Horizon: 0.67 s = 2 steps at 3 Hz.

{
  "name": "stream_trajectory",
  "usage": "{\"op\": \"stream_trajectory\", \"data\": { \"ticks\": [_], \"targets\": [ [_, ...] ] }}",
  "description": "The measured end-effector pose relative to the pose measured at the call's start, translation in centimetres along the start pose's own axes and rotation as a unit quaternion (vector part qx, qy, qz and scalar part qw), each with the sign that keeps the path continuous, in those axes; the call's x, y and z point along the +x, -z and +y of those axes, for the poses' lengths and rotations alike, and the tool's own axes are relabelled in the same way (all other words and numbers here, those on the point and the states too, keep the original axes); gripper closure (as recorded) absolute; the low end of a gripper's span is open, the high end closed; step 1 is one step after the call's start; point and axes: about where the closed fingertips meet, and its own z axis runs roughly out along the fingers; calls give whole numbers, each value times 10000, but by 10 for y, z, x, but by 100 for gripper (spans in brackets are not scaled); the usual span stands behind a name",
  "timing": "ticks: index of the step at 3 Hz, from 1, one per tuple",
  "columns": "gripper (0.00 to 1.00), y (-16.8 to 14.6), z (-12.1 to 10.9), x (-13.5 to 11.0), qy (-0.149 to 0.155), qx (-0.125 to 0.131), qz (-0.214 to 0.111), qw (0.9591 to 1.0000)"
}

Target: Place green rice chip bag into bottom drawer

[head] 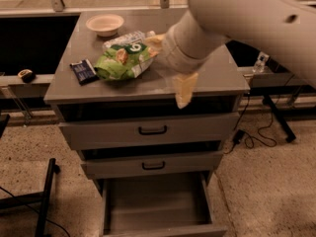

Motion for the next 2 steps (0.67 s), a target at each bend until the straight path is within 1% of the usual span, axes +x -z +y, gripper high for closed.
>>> {"op": "stream_trajectory", "data": {
  "ticks": [1, 2],
  "targets": [
    [0, -35, -39, -16, 395, 103, -308, 9987],
    [0, -71, -69, -24, 485, 95, -569, 9972]
  ]
}}
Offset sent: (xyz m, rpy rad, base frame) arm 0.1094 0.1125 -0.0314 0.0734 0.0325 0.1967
